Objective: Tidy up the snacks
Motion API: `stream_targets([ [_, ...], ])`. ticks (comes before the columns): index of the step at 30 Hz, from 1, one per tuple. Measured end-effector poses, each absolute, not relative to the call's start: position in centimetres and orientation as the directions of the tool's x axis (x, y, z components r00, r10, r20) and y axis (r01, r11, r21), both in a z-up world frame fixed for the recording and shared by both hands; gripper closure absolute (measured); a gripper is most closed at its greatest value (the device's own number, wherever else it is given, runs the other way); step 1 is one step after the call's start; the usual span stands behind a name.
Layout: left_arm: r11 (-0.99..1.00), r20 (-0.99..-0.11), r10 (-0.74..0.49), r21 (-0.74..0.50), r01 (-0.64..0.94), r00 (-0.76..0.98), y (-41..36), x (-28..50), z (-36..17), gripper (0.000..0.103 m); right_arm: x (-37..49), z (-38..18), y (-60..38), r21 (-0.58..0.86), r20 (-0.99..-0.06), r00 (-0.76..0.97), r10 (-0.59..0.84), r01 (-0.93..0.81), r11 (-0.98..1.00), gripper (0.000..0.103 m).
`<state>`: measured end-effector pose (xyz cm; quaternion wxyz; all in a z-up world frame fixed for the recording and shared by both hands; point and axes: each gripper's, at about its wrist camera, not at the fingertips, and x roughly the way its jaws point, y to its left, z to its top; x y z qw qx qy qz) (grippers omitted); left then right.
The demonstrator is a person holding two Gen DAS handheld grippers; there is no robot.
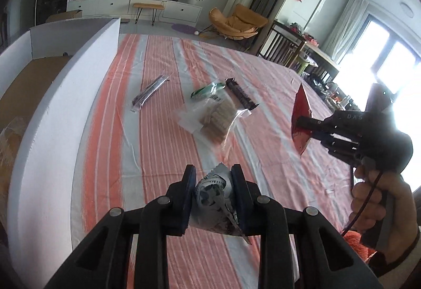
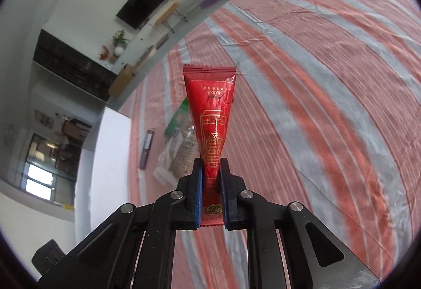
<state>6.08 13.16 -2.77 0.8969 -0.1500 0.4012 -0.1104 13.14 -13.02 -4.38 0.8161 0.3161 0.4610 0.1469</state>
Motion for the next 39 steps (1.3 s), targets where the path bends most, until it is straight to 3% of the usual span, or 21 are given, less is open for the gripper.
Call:
stream_targets([
  [6,0.916,-0.605,-0.315,-0.396,0.067,0.731,15.5,4.6,2.5,0.076,11.9,0.0,-8.2,0.728,-0.553,0.506,0.662,-0.092,0.679,0.091],
  [10,0.922,-0.574,-0.226,-0.386,-0.017,0.788,19.8,3.7,5.9,0.076,11.6,4.7,-1.6,0.779,-0.447,0.437,0.78,-0.238,0.58,0.091],
  [15,0.925,-0.586,0.031,-0.289,-0.245,0.81,28.0,1.4,7.9,0.076,10.1,8.7,8.8,0.766,-0.395,0.298,0.869,-0.415,0.491,0.091],
  [17,0.904,-0.612,0.176,-0.209,-0.372,0.771,31.4,0.6,7.5,0.075,9.4,9.1,12.7,0.732,-0.413,0.276,0.868,-0.466,0.497,0.086],
  [18,0.885,-0.627,0.252,-0.159,-0.438,0.737,32.8,0.4,7.0,0.071,9.3,9.0,14.2,0.715,-0.427,0.27,0.863,-0.484,0.505,0.078],
  [19,0.859,-0.649,0.316,-0.114,-0.499,0.692,34.5,0.2,6.2,0.055,9.3,8.6,15.4,0.707,-0.443,0.252,0.86,-0.492,0.508,0.053],
  [20,0.838,-0.671,0.341,-0.1,-0.536,0.659,35.6,0.2,5.4,0.042,9.4,8.1,15.8,0.709,-0.452,0.24,0.859,-0.488,0.509,0.043],
  [21,0.817,-0.693,0.35,-0.102,-0.567,0.63,36.7,0.2,4.5,0.018,9.6,7.6,15.8,0.711,-0.456,0.239,0.858,-0.482,0.512,0.04],
  [22,0.799,-0.703,0.352,-0.118,-0.59,0.617,37.3,-0.1,4.0,0.014,9.7,7.0,15.3,0.707,-0.461,0.243,0.854,-0.482,0.519,0.04],
  [24,0.788,-0.691,0.347,-0.153,-0.597,0.635,37.1,-0.6,3.4,0.013,9.6,5.8,13.3,0.654,-0.501,0.298,0.812,-0.484,0.581,0.039],
  [27,0.839,-0.689,0.308,-0.128,-0.528,0.656,33.9,1.2,2.8,0.012,10.2,3.1,8.5,0.458,-0.606,0.477,0.637,-0.445,0.769,0.036],
  [33,0.978,-0.694,0.106,-0.056,-0.2,0.712,21.9,5.5,1.9,0.009,9.9,-6.8,-4.4,0.1,-0.749,0.634,0.19,-0.175,0.979,0.035],
  [37,0.997,-0.717,0.068,0.033,-0.064,0.693,14.5,7.3,0.3,0.009,8.4,-10.5,-11.3,0.012,-0.766,0.643,0.02,-0.017,1.0,0.035],
  [39,0.996,-0.723,0.083,0.084,-0.032,0.685,11.7,8.0,-0.5,0.009,8.3,-10.5,-14.1,0.133,-0.78,0.624,0.037,0.108,0.985,0.034],
])
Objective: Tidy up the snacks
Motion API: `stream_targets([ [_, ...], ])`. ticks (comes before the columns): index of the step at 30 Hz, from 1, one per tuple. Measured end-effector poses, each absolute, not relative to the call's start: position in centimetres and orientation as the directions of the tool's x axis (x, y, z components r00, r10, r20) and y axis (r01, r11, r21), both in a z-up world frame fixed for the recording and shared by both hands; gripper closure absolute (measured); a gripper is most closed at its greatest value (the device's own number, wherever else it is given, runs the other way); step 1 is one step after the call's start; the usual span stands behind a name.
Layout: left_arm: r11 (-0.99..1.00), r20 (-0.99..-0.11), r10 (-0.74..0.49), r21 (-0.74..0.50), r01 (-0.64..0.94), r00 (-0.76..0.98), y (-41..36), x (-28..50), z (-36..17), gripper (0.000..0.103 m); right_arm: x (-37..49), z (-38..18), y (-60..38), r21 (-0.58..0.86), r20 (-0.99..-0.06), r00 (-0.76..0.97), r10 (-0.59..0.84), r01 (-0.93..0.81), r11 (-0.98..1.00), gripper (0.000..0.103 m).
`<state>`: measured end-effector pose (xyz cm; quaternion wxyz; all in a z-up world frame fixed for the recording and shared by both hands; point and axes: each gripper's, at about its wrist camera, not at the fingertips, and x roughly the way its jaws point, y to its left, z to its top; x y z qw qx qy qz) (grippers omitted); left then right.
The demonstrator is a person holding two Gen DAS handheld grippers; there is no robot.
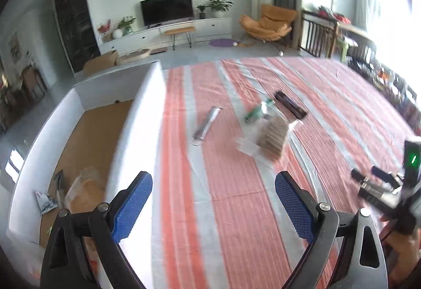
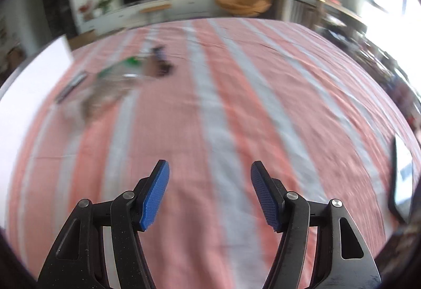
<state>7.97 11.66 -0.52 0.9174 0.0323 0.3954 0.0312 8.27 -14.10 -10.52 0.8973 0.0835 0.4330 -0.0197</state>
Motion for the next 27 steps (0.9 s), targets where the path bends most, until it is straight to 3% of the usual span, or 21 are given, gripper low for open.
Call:
stream_targets([
  [2,0.994,-0.731,0.086,0.11,-0.007,0.677,9.9,8.6,-1.4,0.009,7.7,-9.7,-15.2,0.213,-0.74,0.667,0.081,0.119,0.97,0.035],
  [10,0.982,-0.742,0.133,0.188,0.013,0.657,6.4,9.7,-3.4,0.009,7.7,-9.7,-14.4,0.188,-0.742,0.668,0.048,0.139,0.972,0.033],
  [18,0.994,-0.827,0.097,0.104,-0.02,0.554,8.7,12.3,-9.7,0.009,6.3,-9.6,-14.2,0.136,-0.744,0.668,0.02,0.122,0.983,0.033],
  [27,0.997,-0.826,0.076,0.05,-0.062,0.558,10.5,13.8,-11.6,0.009,6.7,-10.4,-13.4,0.105,-0.772,0.635,0.019,0.098,0.99,0.033],
])
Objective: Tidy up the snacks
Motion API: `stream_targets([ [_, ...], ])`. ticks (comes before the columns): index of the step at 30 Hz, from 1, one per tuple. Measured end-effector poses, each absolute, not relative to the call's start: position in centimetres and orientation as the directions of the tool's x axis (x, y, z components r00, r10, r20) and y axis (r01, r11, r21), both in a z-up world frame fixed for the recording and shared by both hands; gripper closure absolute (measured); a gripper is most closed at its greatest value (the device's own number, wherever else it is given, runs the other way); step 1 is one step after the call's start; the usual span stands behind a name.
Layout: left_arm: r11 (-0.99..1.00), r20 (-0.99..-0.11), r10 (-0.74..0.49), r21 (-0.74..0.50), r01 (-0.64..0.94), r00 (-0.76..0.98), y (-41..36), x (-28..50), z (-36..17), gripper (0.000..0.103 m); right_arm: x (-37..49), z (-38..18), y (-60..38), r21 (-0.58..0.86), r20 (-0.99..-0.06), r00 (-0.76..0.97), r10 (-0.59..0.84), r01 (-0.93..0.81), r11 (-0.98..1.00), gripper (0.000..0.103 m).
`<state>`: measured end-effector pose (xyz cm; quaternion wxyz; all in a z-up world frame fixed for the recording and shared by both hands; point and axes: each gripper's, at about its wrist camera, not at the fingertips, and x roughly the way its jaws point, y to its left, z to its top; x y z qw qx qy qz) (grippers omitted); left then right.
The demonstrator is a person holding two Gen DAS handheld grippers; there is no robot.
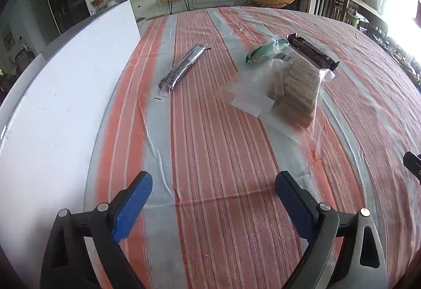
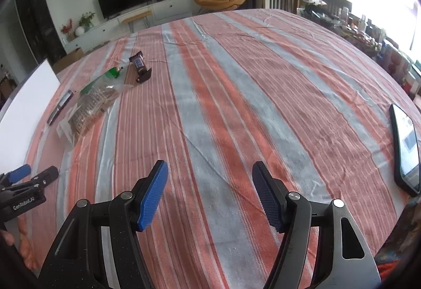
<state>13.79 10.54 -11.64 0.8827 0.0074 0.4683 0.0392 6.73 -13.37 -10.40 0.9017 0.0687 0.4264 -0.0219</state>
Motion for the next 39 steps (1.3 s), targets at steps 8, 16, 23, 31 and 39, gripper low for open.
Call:
stream_targets([
  [8,0.995,-0.821,0.058,0.002,-0.098,0.568,11.2,13.8,-12.4,0.0,7.0,-11.0,-13.6,0.115,-0.793,0.609,0.028,0.105,0.988,0.032],
  [16,0.995,-0.821,0.058,0.002,-0.098,0.568,11.3,13.9,-12.3,0.0,7.0,-11.3,-12.3,0.034,-0.803,0.596,-0.017,0.075,0.997,0.024],
  [23,0.995,-0.821,0.058,0.002,-0.097,0.568,11.3,13.9,-12.3,0.0,6.9,-11.4,-12.0,0.015,-0.805,0.593,-0.028,0.067,0.998,0.022],
  [31,0.995,-0.821,0.057,0.002,-0.097,0.568,11.3,13.9,-12.3,0.0,6.8,-11.3,-12.0,0.012,-0.803,0.595,-0.03,0.068,0.998,0.021],
  [39,0.995,-0.82,0.057,0.002,-0.098,0.569,11.3,13.9,-12.3,0.0,6.8,-11.3,-12.1,0.012,-0.803,0.595,-0.031,0.068,0.998,0.021],
])
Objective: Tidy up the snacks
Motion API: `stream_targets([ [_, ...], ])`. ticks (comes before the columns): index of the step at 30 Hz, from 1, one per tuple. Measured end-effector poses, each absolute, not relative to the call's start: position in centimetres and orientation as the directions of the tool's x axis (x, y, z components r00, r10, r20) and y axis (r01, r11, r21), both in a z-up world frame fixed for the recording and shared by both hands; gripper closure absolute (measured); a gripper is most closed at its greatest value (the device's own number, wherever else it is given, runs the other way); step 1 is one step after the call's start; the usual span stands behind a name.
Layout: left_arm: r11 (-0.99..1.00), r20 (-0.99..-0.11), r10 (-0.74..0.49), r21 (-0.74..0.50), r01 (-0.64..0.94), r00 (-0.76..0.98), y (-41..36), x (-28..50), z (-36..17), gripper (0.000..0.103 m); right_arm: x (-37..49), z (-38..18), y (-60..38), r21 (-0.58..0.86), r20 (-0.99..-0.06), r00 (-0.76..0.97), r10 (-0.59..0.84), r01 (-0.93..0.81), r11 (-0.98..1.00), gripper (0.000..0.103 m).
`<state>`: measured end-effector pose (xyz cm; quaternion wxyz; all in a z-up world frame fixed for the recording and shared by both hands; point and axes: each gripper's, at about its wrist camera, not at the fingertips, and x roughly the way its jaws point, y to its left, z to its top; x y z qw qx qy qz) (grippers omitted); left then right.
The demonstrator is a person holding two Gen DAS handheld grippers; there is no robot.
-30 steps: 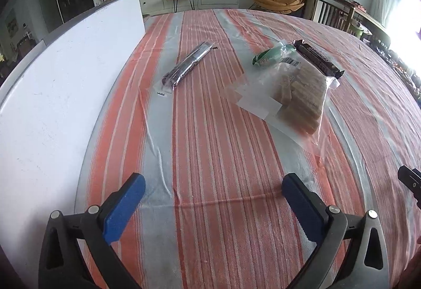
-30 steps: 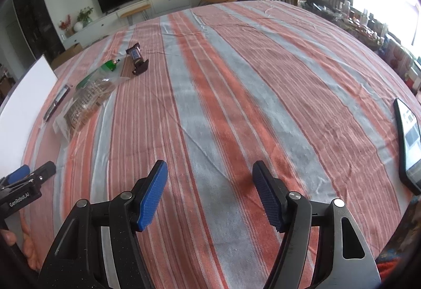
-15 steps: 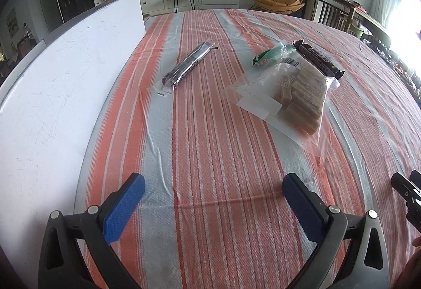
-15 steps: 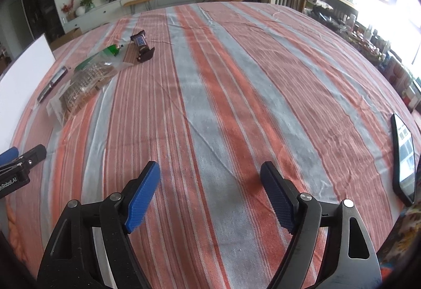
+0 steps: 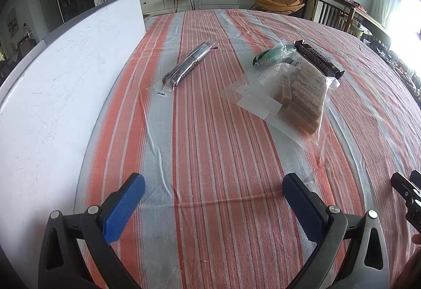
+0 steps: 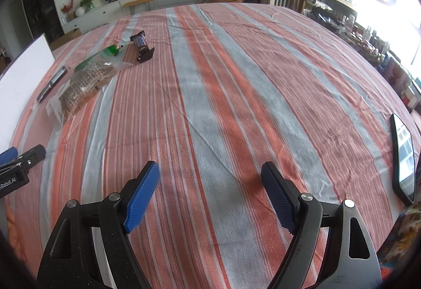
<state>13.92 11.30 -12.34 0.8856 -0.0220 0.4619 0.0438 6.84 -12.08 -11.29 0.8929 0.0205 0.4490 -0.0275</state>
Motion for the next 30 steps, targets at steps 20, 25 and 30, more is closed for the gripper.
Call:
stream_targets([
  [20,0.995,-0.82,0.057,0.002,-0.098,0.569,11.3,13.9,-12.4,0.0,6.9,-11.4,-12.0,0.011,-0.802,0.596,-0.031,0.067,0.998,0.02],
  [25,0.997,-0.827,0.049,0.009,-0.074,0.56,11.4,14.1,-12.4,0.0,6.9,-11.4,-12.0,0.01,-0.802,0.596,-0.031,0.066,0.998,0.02],
  [30,0.998,-0.824,0.034,0.001,-0.06,0.565,12.3,13.4,-12.3,0.0,6.9,-11.4,-12.0,0.014,-0.803,0.595,-0.028,0.066,0.998,0.02],
])
